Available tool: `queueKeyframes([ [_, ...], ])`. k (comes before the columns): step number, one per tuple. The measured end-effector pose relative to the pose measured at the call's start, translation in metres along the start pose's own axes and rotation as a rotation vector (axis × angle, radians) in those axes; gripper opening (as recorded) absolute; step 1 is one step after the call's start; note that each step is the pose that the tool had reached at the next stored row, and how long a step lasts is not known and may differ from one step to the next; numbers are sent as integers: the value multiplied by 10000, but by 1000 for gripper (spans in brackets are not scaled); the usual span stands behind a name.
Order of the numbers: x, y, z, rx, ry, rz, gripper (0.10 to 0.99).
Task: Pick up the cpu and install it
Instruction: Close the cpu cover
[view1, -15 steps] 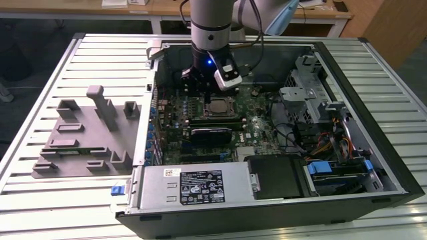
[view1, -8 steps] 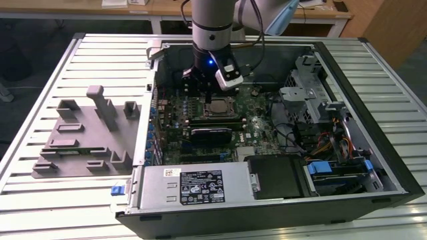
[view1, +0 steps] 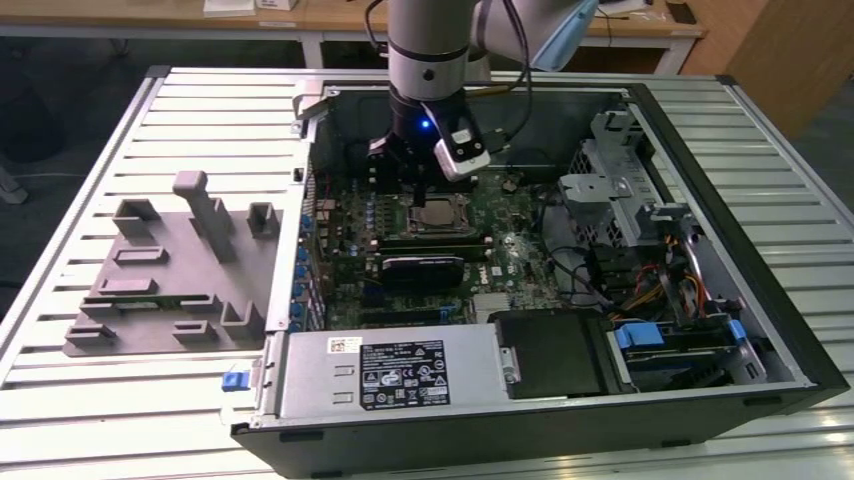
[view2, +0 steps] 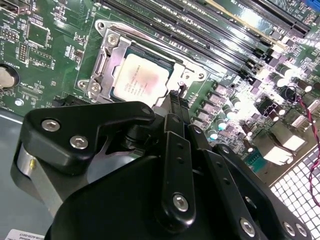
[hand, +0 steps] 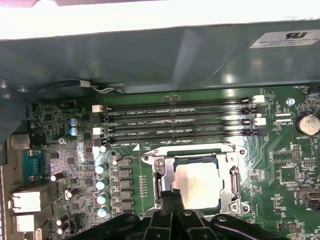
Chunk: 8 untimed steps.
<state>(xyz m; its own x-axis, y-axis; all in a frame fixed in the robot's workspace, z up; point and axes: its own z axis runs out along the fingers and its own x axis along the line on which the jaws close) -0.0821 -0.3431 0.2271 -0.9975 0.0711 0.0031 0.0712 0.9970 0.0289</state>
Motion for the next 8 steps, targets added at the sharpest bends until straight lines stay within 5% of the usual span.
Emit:
queueKeyframes([
  [8,-54,4,0,0,0,1,106],
])
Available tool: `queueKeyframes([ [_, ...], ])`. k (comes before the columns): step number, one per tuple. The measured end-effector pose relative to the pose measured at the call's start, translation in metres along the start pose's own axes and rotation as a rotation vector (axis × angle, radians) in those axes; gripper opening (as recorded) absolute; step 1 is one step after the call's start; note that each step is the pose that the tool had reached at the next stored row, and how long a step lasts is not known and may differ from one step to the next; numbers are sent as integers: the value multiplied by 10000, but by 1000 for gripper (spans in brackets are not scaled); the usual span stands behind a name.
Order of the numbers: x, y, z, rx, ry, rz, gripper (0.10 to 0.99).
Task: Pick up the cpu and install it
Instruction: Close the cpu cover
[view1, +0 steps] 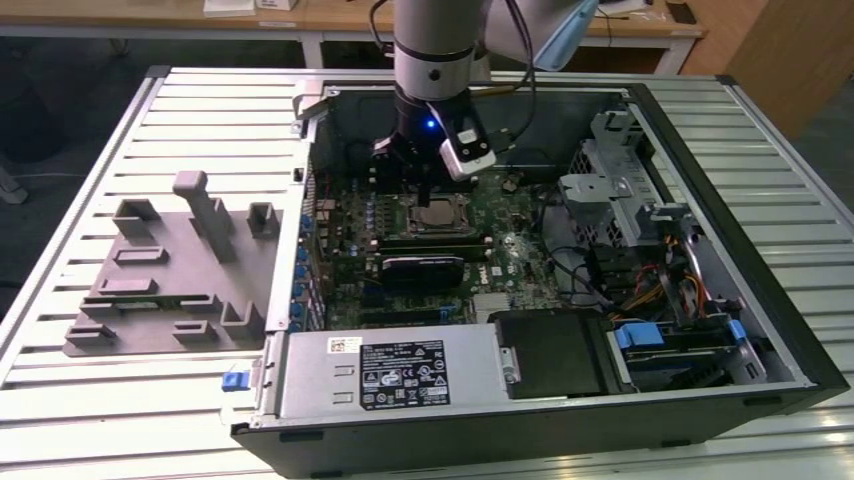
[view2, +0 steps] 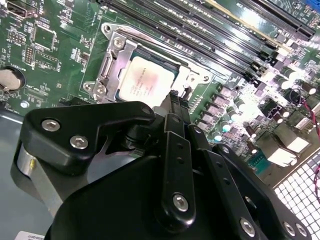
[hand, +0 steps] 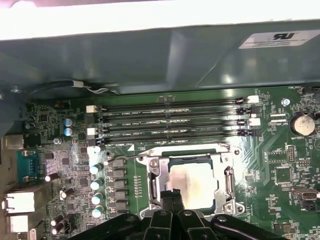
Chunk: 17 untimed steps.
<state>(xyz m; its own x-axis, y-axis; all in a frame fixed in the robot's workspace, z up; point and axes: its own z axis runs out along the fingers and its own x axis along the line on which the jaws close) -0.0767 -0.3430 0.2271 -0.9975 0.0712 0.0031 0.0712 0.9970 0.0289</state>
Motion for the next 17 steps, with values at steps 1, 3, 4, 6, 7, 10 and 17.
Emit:
queueKeyframes([
  [1,-8,1,0,0,0,0,106],
  [3,-25,2,0,0,0,0,106],
  [4,-33,3,0,0,0,0,106],
  [6,-51,5,0,-1,0,0,106],
  [7,-59,5,0,0,0,0,106],
  [10,-84,8,0,0,0,-1,106],
  [17,-141,13,0,0,0,0,106],
])
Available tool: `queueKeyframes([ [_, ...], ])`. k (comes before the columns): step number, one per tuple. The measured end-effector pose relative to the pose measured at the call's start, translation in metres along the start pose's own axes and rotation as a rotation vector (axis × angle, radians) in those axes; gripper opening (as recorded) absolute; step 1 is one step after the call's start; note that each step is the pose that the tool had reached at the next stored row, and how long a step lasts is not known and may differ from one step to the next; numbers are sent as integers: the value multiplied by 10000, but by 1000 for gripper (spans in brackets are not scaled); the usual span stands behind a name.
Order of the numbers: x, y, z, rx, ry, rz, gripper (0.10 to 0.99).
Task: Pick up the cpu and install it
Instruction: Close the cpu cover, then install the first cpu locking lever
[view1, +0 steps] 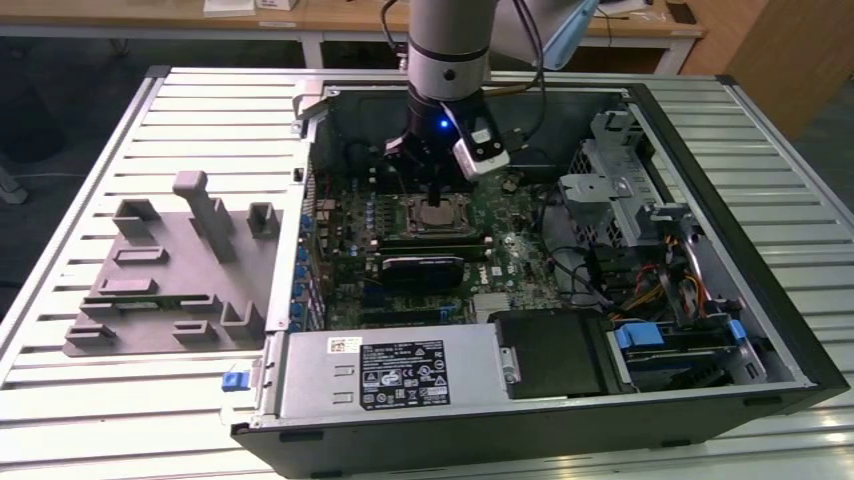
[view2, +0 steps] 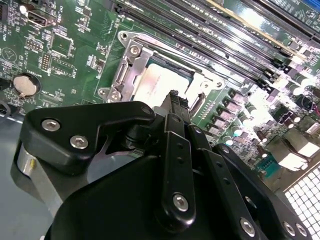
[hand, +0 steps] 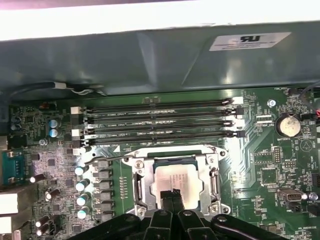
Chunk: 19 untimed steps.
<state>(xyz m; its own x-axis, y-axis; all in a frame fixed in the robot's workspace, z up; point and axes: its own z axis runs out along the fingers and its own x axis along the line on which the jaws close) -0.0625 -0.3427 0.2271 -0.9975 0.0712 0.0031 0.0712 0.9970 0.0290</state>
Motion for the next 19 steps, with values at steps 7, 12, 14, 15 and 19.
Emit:
queueKeyframes([
  [7,-55,5,0,-1,0,1,106],
  [12,-56,6,-28,-3,1,0,106],
  [14,-56,7,-32,-7,-1,0,106],
  [15,-56,7,-32,-7,-1,-1,106],
  [19,-55,7,-40,-4,1,-1,106],
])
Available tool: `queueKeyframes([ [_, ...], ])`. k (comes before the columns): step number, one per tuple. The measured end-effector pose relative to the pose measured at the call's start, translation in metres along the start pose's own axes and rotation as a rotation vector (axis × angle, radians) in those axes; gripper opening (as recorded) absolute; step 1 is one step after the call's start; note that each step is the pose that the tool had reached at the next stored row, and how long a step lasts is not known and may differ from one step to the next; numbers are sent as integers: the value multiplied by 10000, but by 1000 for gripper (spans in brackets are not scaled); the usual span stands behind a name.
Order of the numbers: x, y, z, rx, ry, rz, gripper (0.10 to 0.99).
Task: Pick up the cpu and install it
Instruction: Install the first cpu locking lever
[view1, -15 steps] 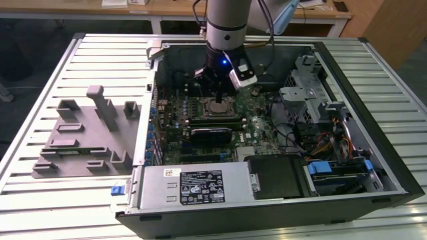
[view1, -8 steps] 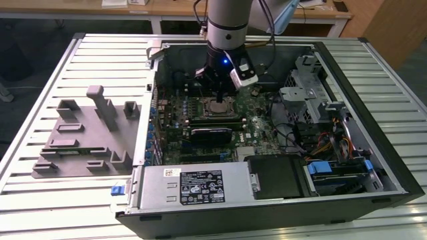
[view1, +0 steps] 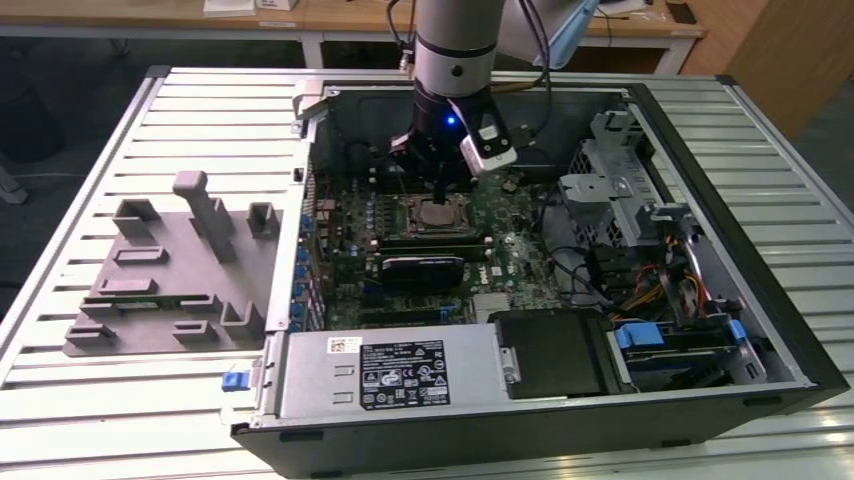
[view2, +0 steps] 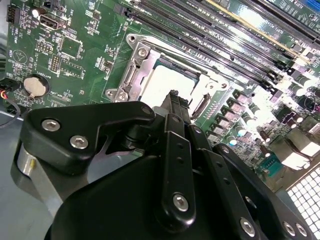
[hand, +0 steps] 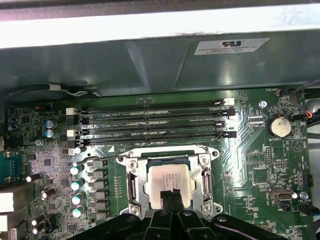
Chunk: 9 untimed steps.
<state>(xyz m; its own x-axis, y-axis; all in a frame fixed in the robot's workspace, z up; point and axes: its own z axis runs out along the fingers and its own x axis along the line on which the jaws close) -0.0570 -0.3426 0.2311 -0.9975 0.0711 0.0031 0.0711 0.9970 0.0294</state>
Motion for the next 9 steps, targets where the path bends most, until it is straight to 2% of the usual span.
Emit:
queueKeyframes([
  [9,52,-4,0,-1,0,0,106],
])
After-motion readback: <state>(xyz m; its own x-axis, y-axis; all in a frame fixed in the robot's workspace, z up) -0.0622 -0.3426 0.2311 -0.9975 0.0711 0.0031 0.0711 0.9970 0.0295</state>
